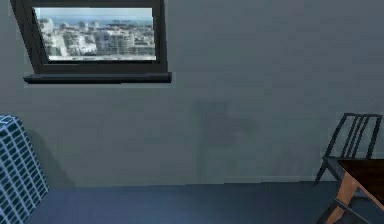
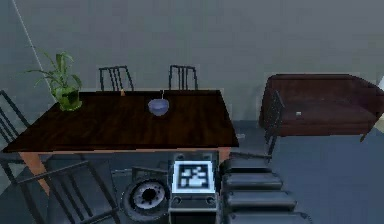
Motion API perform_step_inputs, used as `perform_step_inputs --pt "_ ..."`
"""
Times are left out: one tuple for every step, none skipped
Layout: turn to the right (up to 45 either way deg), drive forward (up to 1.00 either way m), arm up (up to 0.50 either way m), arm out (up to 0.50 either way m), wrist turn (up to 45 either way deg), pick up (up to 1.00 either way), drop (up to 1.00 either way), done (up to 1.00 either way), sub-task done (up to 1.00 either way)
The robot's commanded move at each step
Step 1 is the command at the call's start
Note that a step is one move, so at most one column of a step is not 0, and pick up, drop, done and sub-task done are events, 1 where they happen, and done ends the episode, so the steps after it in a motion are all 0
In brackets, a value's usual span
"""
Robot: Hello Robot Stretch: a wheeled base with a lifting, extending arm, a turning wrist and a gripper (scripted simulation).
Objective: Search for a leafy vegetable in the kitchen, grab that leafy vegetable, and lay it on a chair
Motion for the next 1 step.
perform_step_inputs --pt "0.0 0.00 0.00 0.48 0.0 0.00 0.00 0.00 0.00"
